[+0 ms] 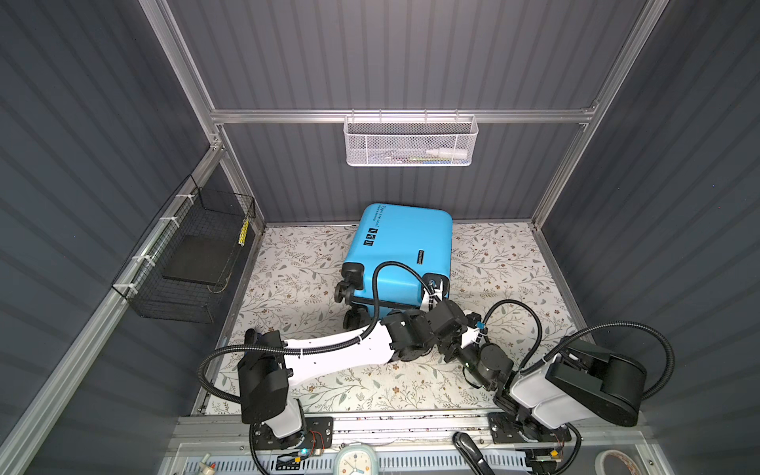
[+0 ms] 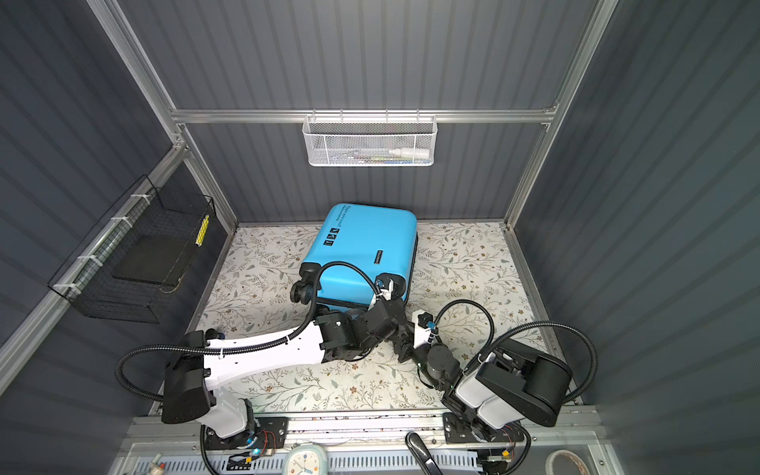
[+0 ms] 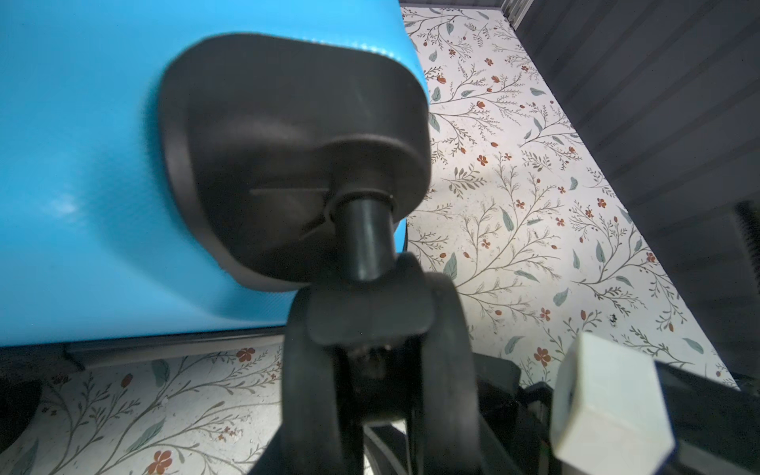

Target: Pack the luggage

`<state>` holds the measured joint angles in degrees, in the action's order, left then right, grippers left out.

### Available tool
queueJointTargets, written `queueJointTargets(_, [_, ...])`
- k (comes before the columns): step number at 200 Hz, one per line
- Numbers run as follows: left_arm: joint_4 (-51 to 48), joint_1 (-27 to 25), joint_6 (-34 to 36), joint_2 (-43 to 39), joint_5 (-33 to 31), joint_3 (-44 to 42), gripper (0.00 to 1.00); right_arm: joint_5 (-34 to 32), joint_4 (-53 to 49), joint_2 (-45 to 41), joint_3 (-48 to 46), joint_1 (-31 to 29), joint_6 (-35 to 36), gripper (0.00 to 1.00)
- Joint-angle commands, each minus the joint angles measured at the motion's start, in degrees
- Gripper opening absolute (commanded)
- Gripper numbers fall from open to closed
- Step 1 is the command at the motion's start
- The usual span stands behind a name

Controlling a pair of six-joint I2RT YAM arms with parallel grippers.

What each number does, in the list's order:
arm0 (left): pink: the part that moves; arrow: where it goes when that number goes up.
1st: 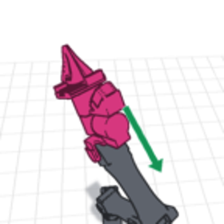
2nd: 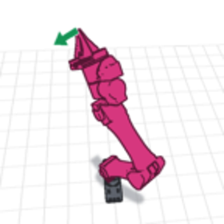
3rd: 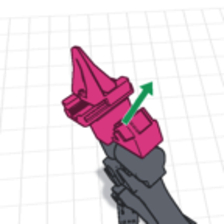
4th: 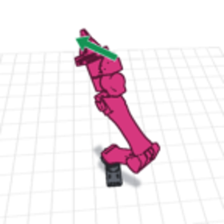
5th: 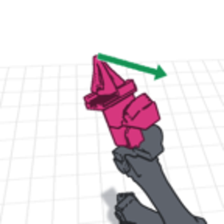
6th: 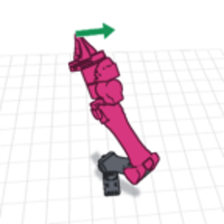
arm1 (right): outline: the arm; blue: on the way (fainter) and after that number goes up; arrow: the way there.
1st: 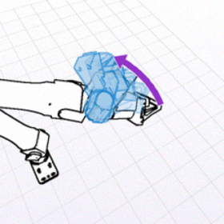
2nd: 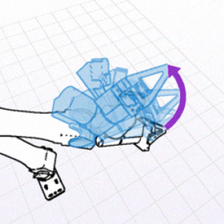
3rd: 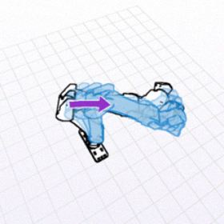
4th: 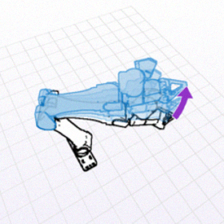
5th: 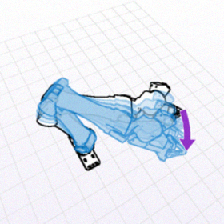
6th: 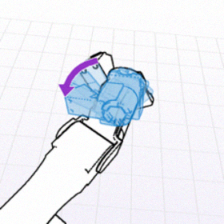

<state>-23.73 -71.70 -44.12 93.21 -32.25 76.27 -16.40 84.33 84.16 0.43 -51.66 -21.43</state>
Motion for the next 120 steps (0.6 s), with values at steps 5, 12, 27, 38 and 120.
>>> queueJointTargets(5, [11.3,-1.3,2.6,-5.3,-1.7,3.8,0.00,1.7,0.4,1.4,1.2,0.2,0.8,0.49])
queueJointTargets(12, [11.3,-1.3,2.6,-5.2,-1.6,4.0,0.00,1.8,0.4,1.8,1.8,0.2,1.0,0.49])
queueJointTargets(27, [11.3,-1.3,2.6,-5.0,-1.5,4.2,0.00,2.1,0.4,2.5,2.7,0.2,1.5,0.49])
queueJointTargets(38, [11.3,-1.3,2.6,-4.9,-1.6,4.2,0.00,2.1,0.4,2.8,3.3,0.2,1.8,0.49])
queueJointTargets(120, [12.3,-1.3,1.9,-5.0,-1.2,4.1,0.00,1.2,0.5,6.5,6.8,0.2,3.1,0.45])
